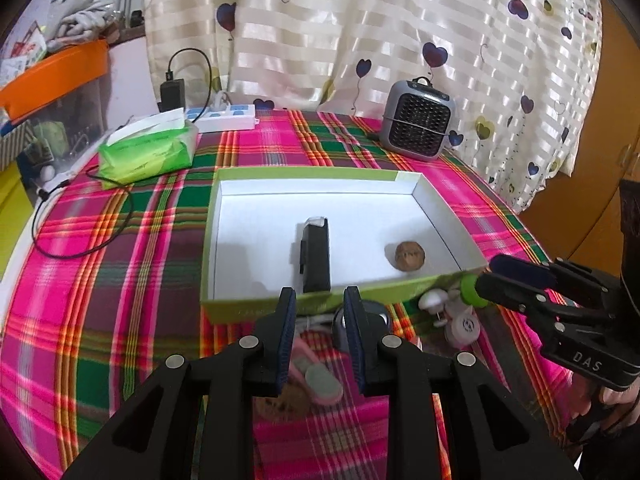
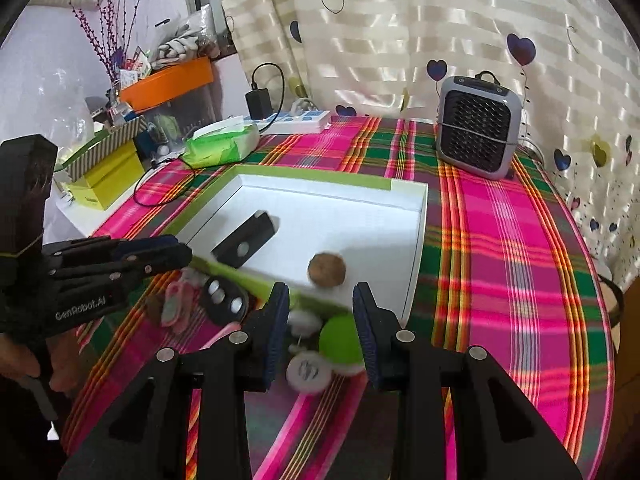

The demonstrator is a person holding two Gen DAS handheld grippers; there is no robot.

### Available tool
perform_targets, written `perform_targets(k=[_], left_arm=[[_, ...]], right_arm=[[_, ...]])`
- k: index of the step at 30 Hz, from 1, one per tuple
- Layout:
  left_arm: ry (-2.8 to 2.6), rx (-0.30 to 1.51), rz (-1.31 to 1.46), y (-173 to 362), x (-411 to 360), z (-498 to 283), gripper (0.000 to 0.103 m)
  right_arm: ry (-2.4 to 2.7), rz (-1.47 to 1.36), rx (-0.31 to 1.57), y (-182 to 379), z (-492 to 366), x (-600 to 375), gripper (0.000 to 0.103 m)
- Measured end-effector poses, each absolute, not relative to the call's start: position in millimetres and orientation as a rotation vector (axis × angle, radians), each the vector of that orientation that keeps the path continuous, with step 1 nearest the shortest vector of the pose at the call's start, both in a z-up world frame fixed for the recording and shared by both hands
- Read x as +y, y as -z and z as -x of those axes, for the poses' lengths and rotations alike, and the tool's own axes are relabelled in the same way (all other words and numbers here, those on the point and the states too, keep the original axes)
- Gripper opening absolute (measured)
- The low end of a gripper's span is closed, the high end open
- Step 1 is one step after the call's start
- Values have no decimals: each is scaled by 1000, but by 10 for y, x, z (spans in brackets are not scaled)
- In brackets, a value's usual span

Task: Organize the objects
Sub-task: 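Carry the black fob into the box with the left gripper while the right drops the walnut in, then withdraw both grippers from the box toward the remaining objects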

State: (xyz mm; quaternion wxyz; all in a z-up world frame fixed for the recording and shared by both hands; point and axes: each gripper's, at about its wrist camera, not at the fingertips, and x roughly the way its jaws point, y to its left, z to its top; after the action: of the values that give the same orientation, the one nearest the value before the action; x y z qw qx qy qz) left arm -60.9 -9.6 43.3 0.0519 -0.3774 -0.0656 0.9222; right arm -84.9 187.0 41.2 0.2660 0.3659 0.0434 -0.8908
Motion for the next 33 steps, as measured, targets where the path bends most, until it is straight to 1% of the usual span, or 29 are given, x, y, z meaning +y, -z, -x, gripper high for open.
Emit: perform_targets(k=[8, 20, 24, 25, 28, 33], left_arm=[[-2803, -192, 1156, -358, -90, 369, 22], [-2828, -194, 1134, -355, -192, 137, 22], [-2831, -212, 1139, -338, -253, 112, 24], [-2834, -215, 1139, -333, -269, 109, 24], [-2842, -232, 1147, -308, -321, 110, 27], [-2838, -251, 1160, -256, -370, 101, 28]], right_arm=[[2403, -1014, 114, -315, 617, 1954, 35], [2412, -1007, 129, -273, 517, 1960, 35], [2428, -1009, 119, -273, 523, 1986, 35], [2433, -1007, 119, -275, 525, 1991, 35], [2448, -1000, 120, -283, 539, 1998, 51], [2459, -1010, 117, -275, 586, 2008, 52]])
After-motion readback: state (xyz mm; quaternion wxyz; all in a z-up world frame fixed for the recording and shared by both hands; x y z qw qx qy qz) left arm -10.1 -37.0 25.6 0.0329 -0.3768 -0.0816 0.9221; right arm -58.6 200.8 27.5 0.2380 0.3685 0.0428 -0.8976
